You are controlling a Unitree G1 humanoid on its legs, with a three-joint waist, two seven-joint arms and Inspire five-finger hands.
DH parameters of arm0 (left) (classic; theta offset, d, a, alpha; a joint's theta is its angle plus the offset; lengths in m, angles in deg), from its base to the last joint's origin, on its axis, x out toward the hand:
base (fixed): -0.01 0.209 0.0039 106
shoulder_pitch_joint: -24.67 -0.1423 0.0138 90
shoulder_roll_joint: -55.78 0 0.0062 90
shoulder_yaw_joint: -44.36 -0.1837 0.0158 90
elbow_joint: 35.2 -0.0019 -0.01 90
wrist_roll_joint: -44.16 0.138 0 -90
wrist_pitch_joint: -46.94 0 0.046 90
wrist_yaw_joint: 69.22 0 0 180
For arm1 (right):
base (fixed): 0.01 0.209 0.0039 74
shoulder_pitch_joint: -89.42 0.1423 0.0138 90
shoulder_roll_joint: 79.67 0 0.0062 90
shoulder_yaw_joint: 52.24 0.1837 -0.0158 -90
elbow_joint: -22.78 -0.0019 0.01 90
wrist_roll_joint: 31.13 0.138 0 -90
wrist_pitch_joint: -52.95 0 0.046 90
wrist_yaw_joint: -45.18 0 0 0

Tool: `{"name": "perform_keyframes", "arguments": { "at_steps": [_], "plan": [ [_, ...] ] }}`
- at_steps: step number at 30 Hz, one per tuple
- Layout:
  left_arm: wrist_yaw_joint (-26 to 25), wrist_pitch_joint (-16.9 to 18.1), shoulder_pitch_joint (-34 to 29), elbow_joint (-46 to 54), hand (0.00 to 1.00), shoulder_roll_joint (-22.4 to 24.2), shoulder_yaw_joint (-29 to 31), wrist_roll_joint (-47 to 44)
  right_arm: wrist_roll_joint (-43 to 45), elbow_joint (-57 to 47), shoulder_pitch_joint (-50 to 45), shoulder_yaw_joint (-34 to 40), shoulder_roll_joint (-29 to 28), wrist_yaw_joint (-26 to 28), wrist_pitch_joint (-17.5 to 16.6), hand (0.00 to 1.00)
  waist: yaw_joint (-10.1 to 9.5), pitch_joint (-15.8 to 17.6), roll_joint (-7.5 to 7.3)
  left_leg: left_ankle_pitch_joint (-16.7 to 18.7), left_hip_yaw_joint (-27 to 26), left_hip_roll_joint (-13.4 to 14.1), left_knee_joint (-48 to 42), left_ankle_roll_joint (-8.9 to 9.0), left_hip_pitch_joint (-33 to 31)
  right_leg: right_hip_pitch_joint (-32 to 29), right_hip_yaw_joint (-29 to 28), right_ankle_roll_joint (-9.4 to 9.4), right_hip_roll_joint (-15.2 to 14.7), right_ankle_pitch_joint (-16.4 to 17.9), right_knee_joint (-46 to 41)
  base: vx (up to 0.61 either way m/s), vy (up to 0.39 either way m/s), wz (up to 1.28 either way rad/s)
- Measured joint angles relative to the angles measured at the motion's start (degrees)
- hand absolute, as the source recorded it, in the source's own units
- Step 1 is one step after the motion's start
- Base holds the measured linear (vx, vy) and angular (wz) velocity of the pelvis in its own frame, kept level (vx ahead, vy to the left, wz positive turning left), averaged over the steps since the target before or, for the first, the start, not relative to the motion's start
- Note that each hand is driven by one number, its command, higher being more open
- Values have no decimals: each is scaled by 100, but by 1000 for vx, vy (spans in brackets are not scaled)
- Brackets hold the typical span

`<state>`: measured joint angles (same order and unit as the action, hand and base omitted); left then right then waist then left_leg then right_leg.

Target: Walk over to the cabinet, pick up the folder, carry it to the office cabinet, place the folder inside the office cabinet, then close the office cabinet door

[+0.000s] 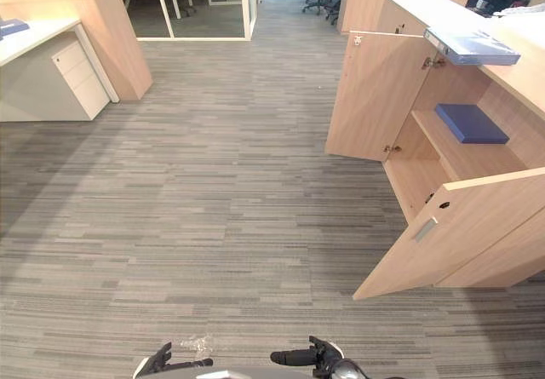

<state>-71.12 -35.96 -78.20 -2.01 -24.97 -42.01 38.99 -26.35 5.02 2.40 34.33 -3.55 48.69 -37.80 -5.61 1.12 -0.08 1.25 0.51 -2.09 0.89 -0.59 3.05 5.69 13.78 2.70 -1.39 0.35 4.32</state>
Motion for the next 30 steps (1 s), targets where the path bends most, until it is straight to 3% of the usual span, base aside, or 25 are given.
{"name": "perform_keyframes", "arguments": {
  "at_steps": [30],
  "plan": [
    [-104, 41, -32, 133, 100, -19, -136, 137, -20, 8, -1, 281, -46, -174, -22, 100, -43, 28, 16, -39, 75, -87, -6, -59, -5, 51, 89, -38, -68, -50, 48, -9, 2, 1]
  ]
}}
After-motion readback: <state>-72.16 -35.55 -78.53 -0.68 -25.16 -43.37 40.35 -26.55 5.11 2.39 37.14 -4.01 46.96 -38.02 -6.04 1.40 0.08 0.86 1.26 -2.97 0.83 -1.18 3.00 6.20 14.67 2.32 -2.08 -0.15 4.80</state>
